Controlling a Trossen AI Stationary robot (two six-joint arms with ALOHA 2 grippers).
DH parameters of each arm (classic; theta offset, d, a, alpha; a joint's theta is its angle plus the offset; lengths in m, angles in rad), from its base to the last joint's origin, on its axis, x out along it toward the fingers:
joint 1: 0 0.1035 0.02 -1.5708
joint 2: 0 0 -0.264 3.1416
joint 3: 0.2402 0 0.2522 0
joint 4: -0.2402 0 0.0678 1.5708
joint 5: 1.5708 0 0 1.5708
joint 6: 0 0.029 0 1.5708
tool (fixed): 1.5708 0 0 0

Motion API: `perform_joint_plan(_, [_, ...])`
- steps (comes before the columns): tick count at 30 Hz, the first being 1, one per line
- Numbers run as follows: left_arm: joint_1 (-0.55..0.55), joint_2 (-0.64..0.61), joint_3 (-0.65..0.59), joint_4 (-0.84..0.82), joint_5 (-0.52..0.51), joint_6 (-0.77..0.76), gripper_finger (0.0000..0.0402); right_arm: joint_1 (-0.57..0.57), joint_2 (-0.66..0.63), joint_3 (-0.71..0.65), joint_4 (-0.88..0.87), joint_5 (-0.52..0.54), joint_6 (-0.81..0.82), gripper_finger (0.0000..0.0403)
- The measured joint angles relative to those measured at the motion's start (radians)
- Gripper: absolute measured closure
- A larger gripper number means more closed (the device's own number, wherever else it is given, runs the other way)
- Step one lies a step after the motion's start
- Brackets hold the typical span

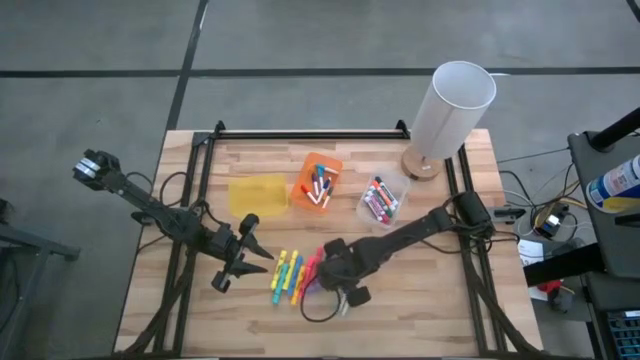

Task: Pick & Place Markers
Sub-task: Put the right violet highlighter pen into the yellow bin

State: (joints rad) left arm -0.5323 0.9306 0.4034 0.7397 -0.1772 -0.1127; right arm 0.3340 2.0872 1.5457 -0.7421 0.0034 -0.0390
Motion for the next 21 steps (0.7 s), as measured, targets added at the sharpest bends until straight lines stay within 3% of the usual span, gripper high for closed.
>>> perform_joint_plan(5, [-0.001,0.0,0.0,0.0,0.0,0.0,0.0262,-0.009,-0.001,0.072,-0.013,0.007,0.088,0.0338])
perform_joint_plan(14, [-0.001,0.0,0.0,0.0,0.0,0.0,0.0262,-0.062,-0.003,0.147,-0.011,0.18,0.128,0.0335])
perform_joint_plan(21, [-0.001,0.0,0.0,-0.017,0.0,0.0,0.0262,-0.068,-0.006,0.206,-0.059,0.175,0.201,0.0335])
